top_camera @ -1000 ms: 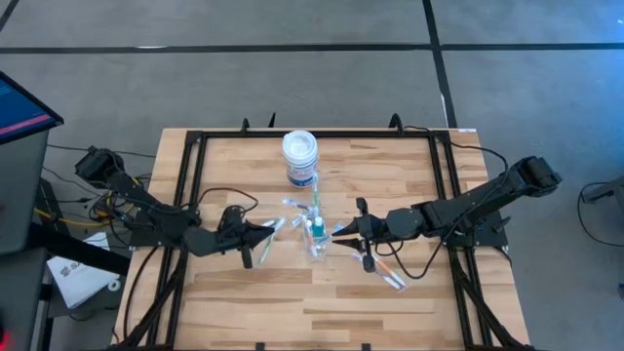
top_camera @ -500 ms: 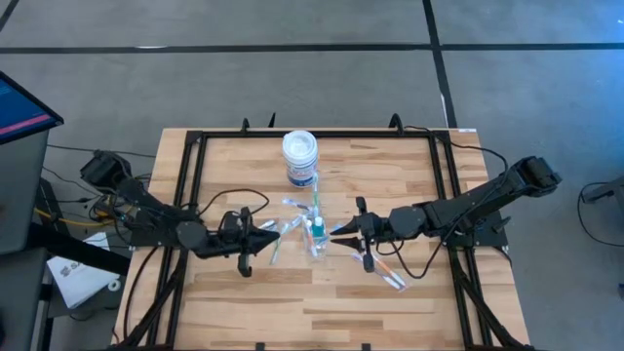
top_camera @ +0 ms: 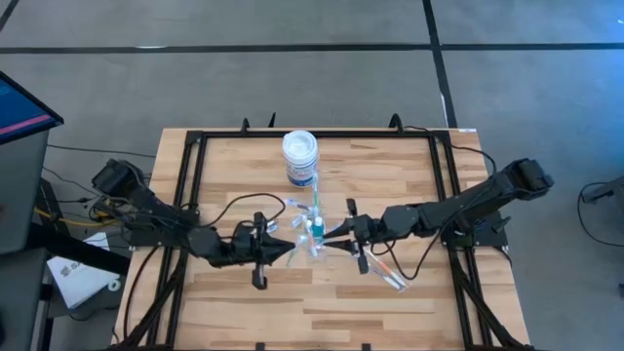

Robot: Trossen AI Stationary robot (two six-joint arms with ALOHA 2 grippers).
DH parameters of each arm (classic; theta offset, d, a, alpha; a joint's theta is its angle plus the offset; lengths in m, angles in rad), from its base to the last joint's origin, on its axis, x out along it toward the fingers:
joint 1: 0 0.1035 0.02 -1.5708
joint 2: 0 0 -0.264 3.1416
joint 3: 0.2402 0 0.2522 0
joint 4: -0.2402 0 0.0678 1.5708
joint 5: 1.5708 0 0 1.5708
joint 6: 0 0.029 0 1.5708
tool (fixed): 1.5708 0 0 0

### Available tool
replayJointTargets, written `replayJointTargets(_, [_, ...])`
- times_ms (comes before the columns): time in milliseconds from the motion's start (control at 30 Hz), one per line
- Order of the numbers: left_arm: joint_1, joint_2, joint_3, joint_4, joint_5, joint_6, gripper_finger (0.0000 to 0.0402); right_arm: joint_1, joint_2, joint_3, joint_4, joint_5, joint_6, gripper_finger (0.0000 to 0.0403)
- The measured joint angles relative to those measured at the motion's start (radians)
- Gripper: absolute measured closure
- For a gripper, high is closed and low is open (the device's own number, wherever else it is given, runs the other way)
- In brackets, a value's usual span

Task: Pick & Place toothbrushing station
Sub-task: Put the bottom green toothbrush into the Transparent organizer

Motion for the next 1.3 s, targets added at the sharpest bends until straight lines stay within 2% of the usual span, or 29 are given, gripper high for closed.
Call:
replayJointTargets(300, [0.056, 0.076, 0.055, 0.001, 0.094, 0.015, 0.0401, -0.026, 0.080, 0.003, 0.166, -0.122, -0.028, 0.0335])
replayJointTargets(467, [0.072, 0.080, 0.058, 0.002, 0.103, 0.015, 0.0401, -0.035, 0.125, 0.003, 0.231, -0.180, -0.045, 0.0331])
replayJointTargets(933, [0.073, 0.080, 0.058, 0.002, 0.104, 0.018, 0.0401, -0.044, 0.146, 0.023, 0.262, -0.164, -0.044, 0.0228])
replayJointTargets(1300, [0.104, 0.109, 0.059, 0.008, 0.154, 0.016, 0.0401, -0.054, 0.222, 0.085, 0.262, -0.162, -0.043, 0.0213])
